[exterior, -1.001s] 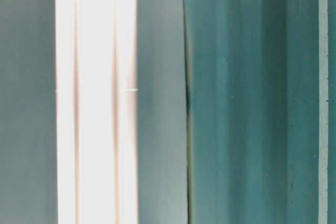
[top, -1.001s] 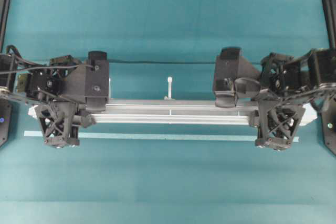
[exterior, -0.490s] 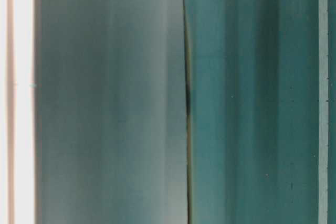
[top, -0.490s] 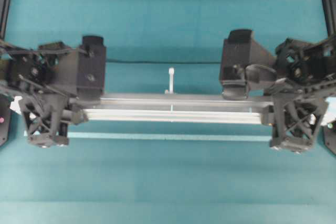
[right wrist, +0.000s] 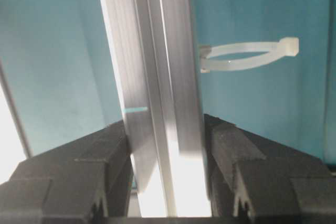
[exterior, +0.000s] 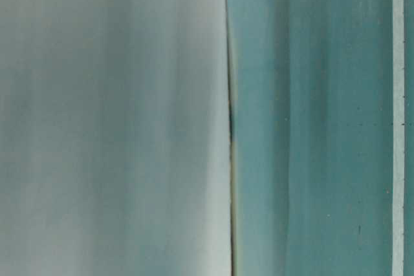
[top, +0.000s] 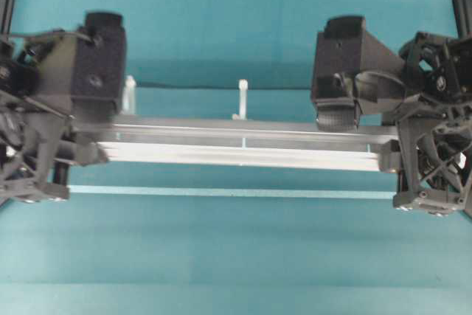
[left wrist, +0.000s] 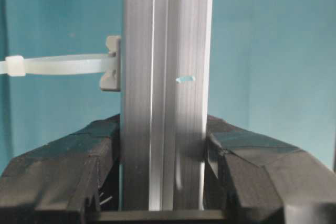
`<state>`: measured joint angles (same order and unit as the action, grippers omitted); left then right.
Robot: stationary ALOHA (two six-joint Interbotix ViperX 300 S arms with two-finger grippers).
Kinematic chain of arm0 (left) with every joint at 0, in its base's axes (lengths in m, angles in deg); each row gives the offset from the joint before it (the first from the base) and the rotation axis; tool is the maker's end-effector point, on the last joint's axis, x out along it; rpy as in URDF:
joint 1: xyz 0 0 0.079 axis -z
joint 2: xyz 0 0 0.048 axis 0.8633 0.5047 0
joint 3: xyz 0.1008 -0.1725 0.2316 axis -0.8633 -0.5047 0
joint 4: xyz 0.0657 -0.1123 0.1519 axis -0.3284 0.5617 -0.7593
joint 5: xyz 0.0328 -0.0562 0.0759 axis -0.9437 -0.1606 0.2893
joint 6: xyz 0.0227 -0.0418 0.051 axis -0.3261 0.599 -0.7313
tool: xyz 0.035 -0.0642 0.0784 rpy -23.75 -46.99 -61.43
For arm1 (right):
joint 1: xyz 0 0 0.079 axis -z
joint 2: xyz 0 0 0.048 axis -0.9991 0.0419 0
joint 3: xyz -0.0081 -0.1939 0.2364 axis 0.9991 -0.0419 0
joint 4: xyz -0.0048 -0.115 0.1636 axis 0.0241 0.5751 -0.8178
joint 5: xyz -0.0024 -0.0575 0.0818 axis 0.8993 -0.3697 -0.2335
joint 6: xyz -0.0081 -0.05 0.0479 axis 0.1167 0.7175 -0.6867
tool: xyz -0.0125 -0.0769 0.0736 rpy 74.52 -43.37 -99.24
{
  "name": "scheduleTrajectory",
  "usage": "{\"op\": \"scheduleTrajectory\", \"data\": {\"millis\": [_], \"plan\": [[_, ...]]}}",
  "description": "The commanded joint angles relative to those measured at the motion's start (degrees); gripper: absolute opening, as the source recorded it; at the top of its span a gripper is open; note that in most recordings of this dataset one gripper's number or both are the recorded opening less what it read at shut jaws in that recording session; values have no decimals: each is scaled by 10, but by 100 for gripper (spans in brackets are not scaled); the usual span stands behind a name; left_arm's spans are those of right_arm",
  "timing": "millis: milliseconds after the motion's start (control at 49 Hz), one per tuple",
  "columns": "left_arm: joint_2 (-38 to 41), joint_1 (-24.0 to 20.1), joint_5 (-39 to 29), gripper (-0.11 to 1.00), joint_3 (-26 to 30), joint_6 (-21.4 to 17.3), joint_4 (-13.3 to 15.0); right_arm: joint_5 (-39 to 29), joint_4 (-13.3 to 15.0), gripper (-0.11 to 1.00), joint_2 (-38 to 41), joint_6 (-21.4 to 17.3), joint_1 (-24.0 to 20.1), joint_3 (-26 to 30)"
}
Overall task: Lift the large metal rail with both hands.
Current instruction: 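Raise the rail upward with both grippers together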
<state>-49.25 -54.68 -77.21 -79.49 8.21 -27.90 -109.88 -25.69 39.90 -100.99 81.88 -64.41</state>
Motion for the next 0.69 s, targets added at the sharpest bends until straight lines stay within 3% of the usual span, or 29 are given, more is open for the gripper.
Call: {"op": "scheduleTrajectory", "data": {"millis": [0,429,674], "plan": [[2,-2,-9,37,49,2,-1,11,4,42,1,-6,3,38],[30,-10,-81,37,135,-2,-2,2,2,42,-1,-6,11,75],[32,-9,-81,37,143,0,-1,-1,1,42,-1,-7,9,83]]}}
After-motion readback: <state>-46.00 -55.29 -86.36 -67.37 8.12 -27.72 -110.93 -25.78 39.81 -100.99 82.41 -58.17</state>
